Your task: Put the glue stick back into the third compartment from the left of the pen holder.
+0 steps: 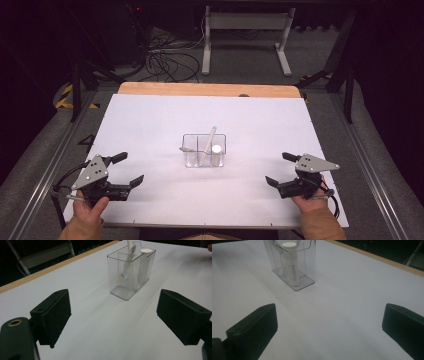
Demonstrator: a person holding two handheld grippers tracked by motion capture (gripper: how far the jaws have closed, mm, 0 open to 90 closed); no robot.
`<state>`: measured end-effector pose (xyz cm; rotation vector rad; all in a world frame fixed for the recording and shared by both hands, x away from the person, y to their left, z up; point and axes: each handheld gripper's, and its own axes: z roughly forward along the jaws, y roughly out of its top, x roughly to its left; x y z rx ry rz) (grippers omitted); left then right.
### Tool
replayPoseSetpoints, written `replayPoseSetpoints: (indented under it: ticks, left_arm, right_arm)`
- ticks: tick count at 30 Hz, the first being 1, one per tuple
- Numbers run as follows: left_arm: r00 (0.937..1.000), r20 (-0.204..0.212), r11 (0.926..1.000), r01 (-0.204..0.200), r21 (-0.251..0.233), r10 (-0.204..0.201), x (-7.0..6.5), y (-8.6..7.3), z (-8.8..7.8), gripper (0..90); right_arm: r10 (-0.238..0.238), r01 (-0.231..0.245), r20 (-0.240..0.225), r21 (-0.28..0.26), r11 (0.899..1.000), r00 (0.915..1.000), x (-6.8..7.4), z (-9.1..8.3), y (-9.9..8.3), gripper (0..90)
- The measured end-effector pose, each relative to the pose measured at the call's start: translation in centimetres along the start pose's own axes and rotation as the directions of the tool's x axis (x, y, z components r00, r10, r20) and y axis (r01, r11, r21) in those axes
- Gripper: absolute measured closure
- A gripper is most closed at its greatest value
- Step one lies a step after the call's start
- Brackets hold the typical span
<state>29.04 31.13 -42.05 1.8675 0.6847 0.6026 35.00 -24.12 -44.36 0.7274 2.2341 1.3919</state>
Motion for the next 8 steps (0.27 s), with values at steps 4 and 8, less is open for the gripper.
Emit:
replayPoseSetpoints:
  ticks: [4,8]
  left_arm:
    - [0.9999,-0.013,0.9999,0.003,-0.01,-0.003,-0.05,-0.11,-0.04,13.1]
    - [0.9999,-0.01,1.0,0.002,-0.004,-0.002,-0.03,-0.22,0.1,13.1]
  right_arm:
    - [0.018,-0.018,-0.006,-0.022,1.0,0.9998,0.03,0.0,0.04,0.3]
    - [0.038,-0.038,-0.011,-0.039,0.998,0.9992,-0.1,-0.24,0.08,0.3]
